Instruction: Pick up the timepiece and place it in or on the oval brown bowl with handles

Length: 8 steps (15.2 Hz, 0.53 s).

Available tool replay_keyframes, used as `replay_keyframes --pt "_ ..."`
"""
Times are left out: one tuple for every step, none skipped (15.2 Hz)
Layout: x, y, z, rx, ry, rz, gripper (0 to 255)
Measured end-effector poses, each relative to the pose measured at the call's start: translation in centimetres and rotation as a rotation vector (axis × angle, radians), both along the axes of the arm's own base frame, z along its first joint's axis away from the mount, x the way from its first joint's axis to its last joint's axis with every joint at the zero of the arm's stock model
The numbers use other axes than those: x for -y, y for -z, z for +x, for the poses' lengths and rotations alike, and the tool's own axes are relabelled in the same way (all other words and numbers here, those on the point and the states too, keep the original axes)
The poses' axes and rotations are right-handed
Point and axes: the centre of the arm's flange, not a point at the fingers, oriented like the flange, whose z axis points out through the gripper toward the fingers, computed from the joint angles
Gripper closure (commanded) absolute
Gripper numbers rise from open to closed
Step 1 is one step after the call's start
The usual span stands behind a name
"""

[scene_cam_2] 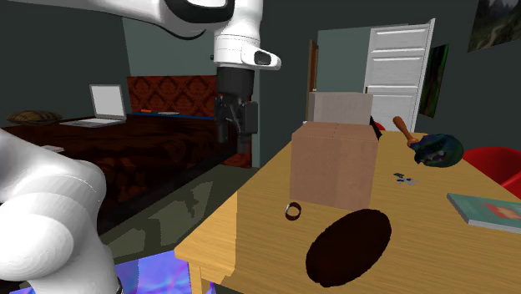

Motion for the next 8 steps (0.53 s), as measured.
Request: replay_keyframes --pt "0.0 0.0 0.0 0.000 0.000 0.000 0" --pt "-0.2 0.4 0.4 0.003 -0.009 -0.001 0" --pt "-0.3 1.1 1.0 0.009 -0.022 -0.003 0" --pt "-0.6 2.0 1.5 0.017 -0.038 -0.006 0" --pt "-0.8 2.8 2.4 0.026 -0.055 -0.009 0" --pt "-1.2 3.4 3.1 0.035 -0.072 -0.011 0" --pt "-1.4 4.2 4.0 0.044 -0.090 -0.014 0" --pt "-2.0 5.2 4.8 0.053 -0.108 -0.017 0"
